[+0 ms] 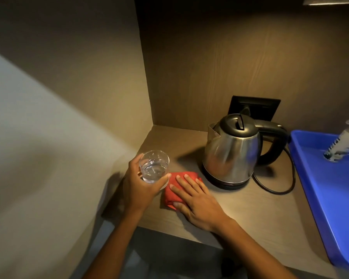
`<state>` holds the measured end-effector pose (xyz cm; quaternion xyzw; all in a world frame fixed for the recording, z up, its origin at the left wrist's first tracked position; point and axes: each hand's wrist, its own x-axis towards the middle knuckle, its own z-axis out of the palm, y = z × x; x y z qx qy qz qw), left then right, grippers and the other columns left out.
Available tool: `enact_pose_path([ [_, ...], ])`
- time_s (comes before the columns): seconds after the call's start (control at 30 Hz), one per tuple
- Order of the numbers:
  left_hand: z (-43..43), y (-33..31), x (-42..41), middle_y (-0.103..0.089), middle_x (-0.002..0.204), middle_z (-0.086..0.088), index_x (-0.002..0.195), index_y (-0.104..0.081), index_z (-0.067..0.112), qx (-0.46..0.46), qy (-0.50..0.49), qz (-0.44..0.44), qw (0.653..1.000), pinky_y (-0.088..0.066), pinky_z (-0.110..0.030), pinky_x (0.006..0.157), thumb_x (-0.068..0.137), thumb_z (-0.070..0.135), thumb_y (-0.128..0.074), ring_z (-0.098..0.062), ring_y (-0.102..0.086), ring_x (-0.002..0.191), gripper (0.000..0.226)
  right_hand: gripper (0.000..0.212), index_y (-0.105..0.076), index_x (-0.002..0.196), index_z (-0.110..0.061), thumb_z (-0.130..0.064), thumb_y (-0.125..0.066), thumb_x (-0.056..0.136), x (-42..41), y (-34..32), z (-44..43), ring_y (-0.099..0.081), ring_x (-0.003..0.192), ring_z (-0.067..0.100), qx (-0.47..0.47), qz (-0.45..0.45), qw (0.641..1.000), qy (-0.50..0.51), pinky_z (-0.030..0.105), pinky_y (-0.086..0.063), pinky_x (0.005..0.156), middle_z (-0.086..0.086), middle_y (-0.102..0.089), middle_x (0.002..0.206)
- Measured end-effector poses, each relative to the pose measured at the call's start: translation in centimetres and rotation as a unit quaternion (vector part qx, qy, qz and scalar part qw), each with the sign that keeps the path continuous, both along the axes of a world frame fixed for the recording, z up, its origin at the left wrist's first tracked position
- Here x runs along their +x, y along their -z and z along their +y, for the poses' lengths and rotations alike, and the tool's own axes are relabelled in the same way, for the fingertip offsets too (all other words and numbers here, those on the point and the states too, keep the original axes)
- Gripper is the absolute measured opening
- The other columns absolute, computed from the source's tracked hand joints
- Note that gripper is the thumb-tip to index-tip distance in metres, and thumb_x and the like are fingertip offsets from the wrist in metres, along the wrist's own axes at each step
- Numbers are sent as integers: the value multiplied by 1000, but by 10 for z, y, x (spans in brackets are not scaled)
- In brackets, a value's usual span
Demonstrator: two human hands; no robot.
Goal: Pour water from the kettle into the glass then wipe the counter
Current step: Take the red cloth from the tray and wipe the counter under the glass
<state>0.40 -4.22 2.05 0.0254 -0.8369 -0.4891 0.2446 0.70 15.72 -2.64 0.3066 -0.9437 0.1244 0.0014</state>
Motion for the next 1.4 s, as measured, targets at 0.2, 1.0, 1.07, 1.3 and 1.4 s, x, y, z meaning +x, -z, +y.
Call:
enact_pose_path([
  [0.2, 17, 14, -5, -54, 118, 11, 130, -44, 27, 25, 13, -7, 1000, -46, -1, 74, 54, 34, -95, 3, -56, 97, 92, 56, -10, 151, -44, -63, -18, 99, 48, -4, 53, 14, 148, 6, -3, -24, 998, 51, 37, 7, 120, -13, -1, 162],
  [1.0, 74, 0, 49, -57, 132, -2, 138, -41, 32, 57, 76, 55, 994, -54, -39, 94, 79, 31, -72, -15, -59, 116, 66, 22, -56, 96, -9, -22, -70, 88, 46, -78, 96, -68, 78, 19, -426, -339, 780, 309, 30, -56, 63, 14, -70, 97],
  [1.07, 107, -1, 66, -58, 132, -2, 133, -42, 41, 63, 143, 29, 987, -52, -37, 96, 82, 32, -69, -13, -60, 116, 58, 21, -61, 103, -14, -29, -66, 89, 60, -91, 111, -71, 78, 16, -499, -318, 741, 319, 25, -57, 60, 7, -73, 94],
  [1.3, 216, -33, 54, -63, 120, 14, 121, -51, 47, 171, 394, -131, 893, -56, -21, 82, 82, 36, -70, 3, -65, 100, 45, 16, -64, 106, -22, -28, -63, 92, 83, -116, 196, -69, 72, 10, -594, -156, 657, 437, 24, -56, 56, 8, -73, 92],
  [1.4, 271, -42, 44, -71, 101, -5, 103, -69, 21, 99, 416, -123, 895, -55, -37, 85, 83, 10, -67, -21, -67, 88, 22, 31, -49, 106, -26, -16, -72, 86, 89, -114, 240, -61, 56, 16, -533, -92, 647, 537, 26, -47, 46, 11, -64, 80],
])
